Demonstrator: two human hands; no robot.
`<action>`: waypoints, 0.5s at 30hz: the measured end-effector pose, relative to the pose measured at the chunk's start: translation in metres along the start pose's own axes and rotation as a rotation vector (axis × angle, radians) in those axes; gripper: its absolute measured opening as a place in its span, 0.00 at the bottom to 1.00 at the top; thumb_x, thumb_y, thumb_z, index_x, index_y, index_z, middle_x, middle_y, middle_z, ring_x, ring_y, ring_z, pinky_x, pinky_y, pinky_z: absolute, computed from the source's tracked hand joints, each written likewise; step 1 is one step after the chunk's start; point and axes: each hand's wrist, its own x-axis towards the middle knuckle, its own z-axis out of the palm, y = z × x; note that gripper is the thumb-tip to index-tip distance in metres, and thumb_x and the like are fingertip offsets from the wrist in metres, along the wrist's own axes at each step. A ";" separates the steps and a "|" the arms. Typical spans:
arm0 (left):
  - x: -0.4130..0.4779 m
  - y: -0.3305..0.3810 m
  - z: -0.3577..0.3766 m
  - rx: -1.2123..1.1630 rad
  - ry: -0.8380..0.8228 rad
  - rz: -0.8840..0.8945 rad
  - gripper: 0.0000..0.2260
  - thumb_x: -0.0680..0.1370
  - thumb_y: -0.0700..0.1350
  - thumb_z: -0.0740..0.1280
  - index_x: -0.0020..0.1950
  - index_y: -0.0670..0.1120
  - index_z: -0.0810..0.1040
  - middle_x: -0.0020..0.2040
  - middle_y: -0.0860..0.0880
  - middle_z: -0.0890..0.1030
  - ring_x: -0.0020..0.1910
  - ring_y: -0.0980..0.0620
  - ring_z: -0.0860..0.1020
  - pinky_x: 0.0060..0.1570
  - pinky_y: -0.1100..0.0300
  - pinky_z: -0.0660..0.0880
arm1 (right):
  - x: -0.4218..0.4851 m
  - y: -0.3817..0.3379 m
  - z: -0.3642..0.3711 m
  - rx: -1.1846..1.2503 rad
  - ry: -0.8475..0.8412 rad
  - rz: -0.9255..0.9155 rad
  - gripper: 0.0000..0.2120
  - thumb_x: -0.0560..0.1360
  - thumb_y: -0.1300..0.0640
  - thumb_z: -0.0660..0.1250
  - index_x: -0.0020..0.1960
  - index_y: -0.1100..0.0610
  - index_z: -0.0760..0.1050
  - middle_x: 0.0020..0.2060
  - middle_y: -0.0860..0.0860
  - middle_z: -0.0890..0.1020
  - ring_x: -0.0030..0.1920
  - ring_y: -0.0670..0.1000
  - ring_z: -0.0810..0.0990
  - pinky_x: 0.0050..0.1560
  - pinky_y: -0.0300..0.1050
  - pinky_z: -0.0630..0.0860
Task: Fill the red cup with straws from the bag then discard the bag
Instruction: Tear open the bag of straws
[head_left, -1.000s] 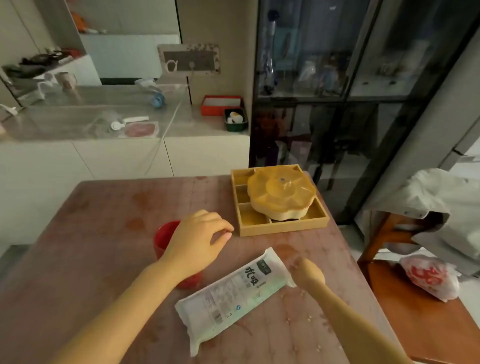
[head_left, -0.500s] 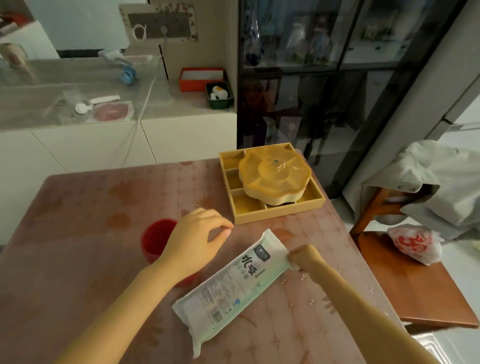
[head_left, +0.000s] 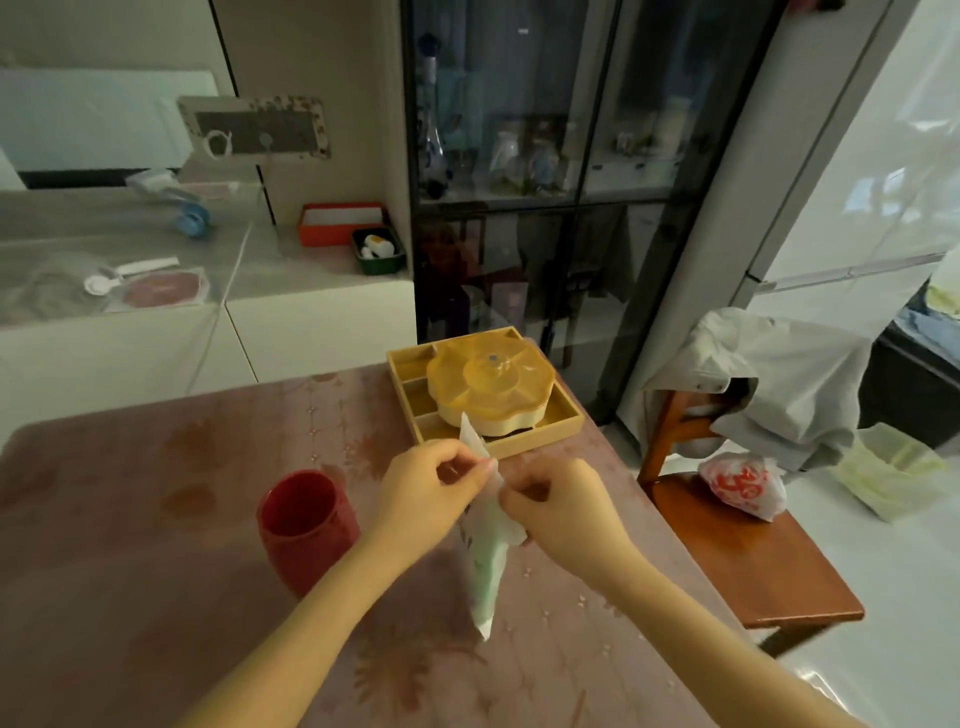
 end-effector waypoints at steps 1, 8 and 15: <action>-0.003 0.000 0.001 -0.044 0.002 -0.044 0.06 0.72 0.51 0.69 0.40 0.49 0.81 0.37 0.54 0.82 0.38 0.57 0.79 0.41 0.56 0.78 | -0.003 -0.001 0.006 0.003 0.009 -0.019 0.07 0.74 0.57 0.66 0.41 0.58 0.81 0.36 0.51 0.83 0.36 0.49 0.82 0.35 0.39 0.81; -0.017 0.003 0.002 -0.199 0.001 -0.268 0.06 0.72 0.45 0.70 0.35 0.47 0.80 0.36 0.48 0.81 0.41 0.46 0.81 0.40 0.53 0.81 | -0.005 0.009 0.026 0.106 -0.041 -0.026 0.06 0.73 0.57 0.66 0.37 0.56 0.77 0.33 0.49 0.80 0.35 0.49 0.80 0.38 0.42 0.81; -0.022 0.009 0.002 -0.347 -0.040 -0.378 0.07 0.74 0.41 0.68 0.36 0.45 0.81 0.34 0.48 0.81 0.33 0.57 0.80 0.32 0.66 0.75 | -0.002 0.016 0.022 0.117 -0.051 -0.051 0.08 0.73 0.48 0.67 0.45 0.52 0.79 0.37 0.45 0.82 0.39 0.46 0.80 0.41 0.39 0.80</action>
